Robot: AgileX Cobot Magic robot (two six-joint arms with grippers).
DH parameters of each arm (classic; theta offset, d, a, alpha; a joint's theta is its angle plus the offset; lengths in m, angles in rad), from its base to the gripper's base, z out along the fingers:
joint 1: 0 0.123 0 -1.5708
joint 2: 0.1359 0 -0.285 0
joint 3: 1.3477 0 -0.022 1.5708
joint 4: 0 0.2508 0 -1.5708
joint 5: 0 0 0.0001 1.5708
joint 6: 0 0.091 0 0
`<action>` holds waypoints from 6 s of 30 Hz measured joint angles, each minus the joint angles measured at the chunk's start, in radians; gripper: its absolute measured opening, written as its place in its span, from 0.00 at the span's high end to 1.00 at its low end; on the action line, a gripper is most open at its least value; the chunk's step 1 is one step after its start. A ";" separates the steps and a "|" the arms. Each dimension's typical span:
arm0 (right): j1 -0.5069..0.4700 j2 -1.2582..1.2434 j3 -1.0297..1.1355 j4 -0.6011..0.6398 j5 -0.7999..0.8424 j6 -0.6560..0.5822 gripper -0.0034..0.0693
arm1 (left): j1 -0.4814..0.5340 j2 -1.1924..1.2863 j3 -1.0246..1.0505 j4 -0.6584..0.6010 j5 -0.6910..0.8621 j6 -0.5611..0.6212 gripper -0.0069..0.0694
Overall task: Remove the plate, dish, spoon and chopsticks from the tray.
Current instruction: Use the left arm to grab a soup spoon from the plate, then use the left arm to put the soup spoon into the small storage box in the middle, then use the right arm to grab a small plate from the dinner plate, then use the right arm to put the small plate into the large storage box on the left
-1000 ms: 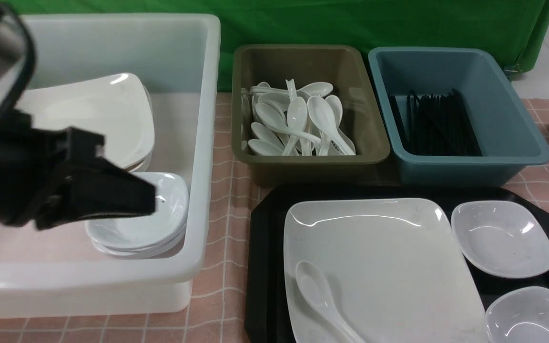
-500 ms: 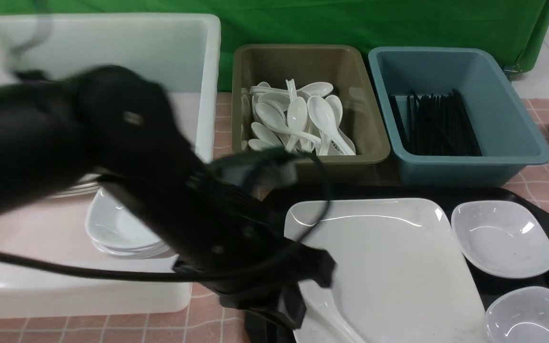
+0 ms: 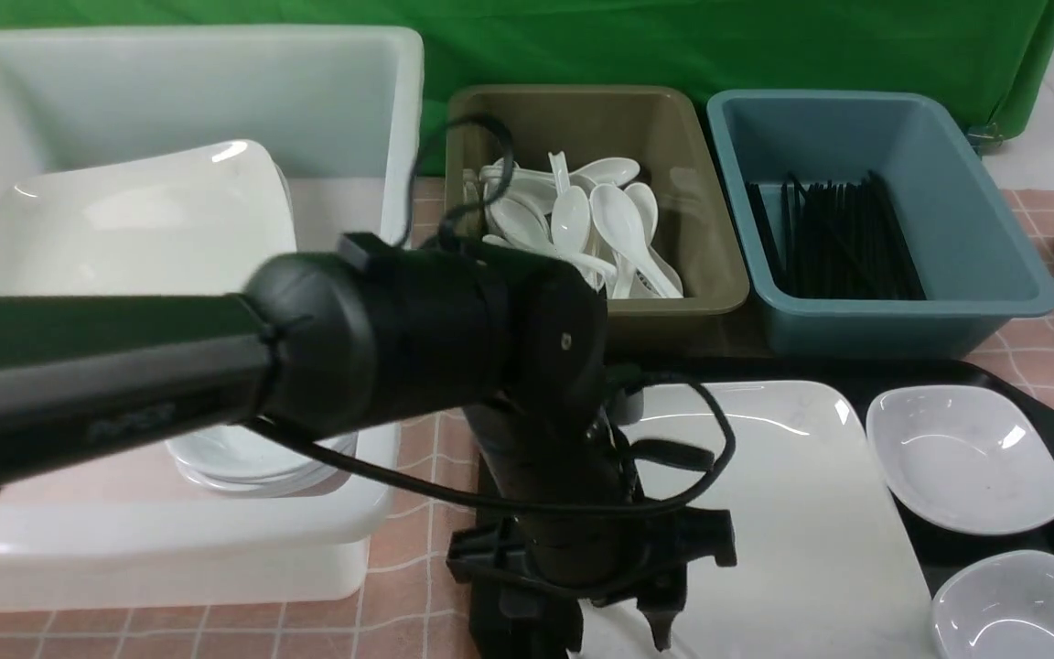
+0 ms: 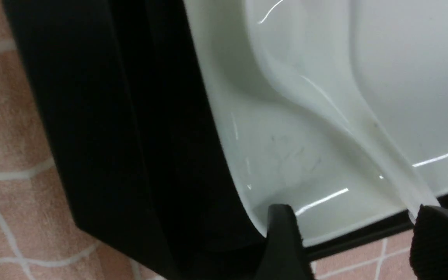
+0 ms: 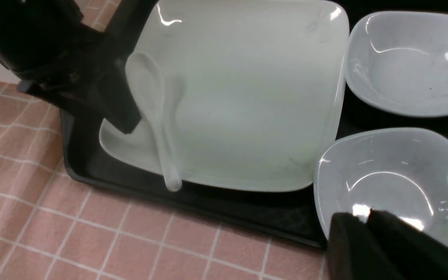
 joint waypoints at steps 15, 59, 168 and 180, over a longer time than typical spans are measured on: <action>0.000 0.000 0.000 0.000 -0.001 0.000 0.76 | 0.000 0.077 0.000 -0.023 -0.274 -0.030 0.28; 0.000 0.000 0.000 0.000 0.010 0.001 0.71 | 0.106 -0.080 -0.100 0.212 -0.390 0.055 0.84; 0.198 0.876 -0.688 0.058 0.161 -0.213 0.84 | 0.426 -0.917 0.115 0.607 0.186 0.329 0.90; 0.520 1.284 -1.009 0.458 -0.150 -0.732 0.84 | 0.980 -0.873 0.049 0.295 0.244 0.616 0.90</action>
